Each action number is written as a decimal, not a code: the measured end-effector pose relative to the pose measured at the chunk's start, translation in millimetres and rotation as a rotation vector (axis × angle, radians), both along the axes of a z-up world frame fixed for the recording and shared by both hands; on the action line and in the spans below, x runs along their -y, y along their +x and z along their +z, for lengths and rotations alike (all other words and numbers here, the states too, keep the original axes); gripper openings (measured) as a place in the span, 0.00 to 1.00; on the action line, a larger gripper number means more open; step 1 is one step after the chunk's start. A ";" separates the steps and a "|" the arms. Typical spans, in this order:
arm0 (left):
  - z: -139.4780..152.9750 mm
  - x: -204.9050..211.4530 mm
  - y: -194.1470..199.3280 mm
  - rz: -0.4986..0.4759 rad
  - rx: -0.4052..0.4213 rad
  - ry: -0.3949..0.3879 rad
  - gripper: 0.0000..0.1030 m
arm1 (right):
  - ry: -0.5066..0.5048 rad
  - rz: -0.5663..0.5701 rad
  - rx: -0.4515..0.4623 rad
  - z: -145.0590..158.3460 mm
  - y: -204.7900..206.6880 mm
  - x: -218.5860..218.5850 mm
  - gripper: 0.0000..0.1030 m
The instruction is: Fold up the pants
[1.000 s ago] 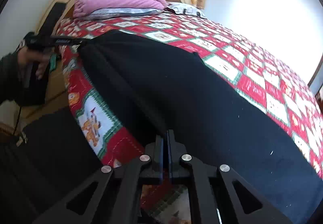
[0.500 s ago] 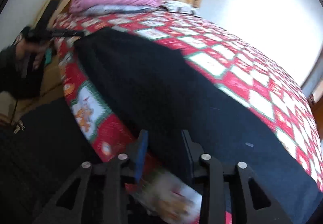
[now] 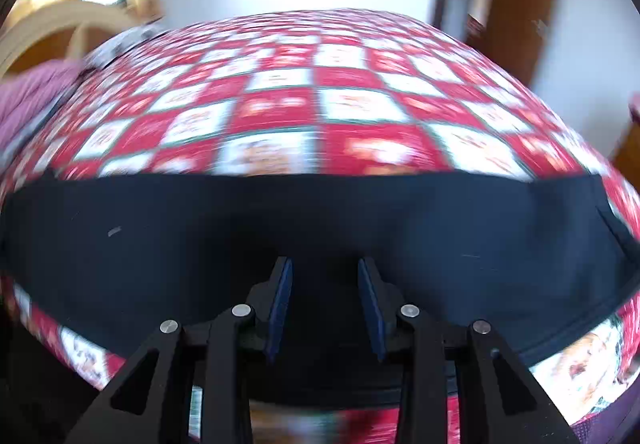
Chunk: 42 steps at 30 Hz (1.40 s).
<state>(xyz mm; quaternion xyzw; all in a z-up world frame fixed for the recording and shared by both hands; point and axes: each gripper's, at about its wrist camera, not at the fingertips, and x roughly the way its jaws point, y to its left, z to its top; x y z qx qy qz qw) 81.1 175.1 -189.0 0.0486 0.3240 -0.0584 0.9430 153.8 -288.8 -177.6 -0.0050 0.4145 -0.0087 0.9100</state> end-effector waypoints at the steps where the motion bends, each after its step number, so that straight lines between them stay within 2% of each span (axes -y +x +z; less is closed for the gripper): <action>1: 3.4 1.1 0.2 0.006 0.000 0.006 0.55 | 0.034 -0.016 0.002 3.6 0.2 10.4 0.35; 3: 15.4 3.8 -5.1 0.005 0.048 -0.014 0.56 | 0.072 -0.042 0.016 12.5 -0.2 21.7 0.35; 4: 20.6 7.4 -6.8 -0.007 0.073 -0.023 0.65 | 0.054 -0.064 0.031 15.9 -0.8 22.0 0.35; 5: 22.4 11.6 -5.8 -0.011 0.081 -0.017 0.79 | 0.019 -0.091 0.045 18.5 -2.8 28.7 0.35; 7: 19.7 17.3 -3.9 -0.021 0.072 -0.008 0.85 | -0.045 -0.136 0.067 17.9 -3.7 38.4 0.47; 8: 13.7 20.8 0.6 -0.029 0.046 -0.012 0.85 | -0.110 -0.166 0.063 11.6 -1.7 41.5 0.55; 11: -2.8 23.0 10.1 -0.007 -0.024 -0.019 0.85 | -0.192 -0.142 0.057 5.1 -3.8 40.2 0.55; 15: -2.1 24.1 9.2 -0.004 -0.019 -0.040 0.89 | -0.216 -0.131 0.068 15.6 -11.2 35.9 0.56; 18: -2.5 25.4 7.8 0.000 -0.018 -0.037 0.89 | -0.291 -0.133 0.048 4.5 -5.3 36.3 0.66; 25: -3.1 25.3 7.8 0.010 -0.022 -0.039 0.91 | -0.304 -0.143 0.085 21.8 -13.2 40.2 0.66; 32: -10.2 30.6 3.0 0.004 0.007 -0.023 1.00 | -0.279 -0.194 0.124 40.3 -19.2 60.8 0.66; 34: -11.4 31.8 1.2 0.006 0.018 -0.022 1.00 | -0.248 -0.221 0.131 46.0 -19.9 74.8 0.66; 36: -10.3 31.6 0.1 0.005 0.024 -0.019 1.00 | -0.160 -0.270 0.130 52.7 -21.2 99.7 0.66; 38: -6.5 30.7 -2.7 0.023 0.044 -0.003 1.00 | -0.031 -0.366 0.150 60.0 -29.2 138.8 0.66; 42: -3.2 22.7 -5.5 0.072 0.083 0.018 1.00 | 0.345 -0.504 0.192 61.0 -54.6 221.5 0.66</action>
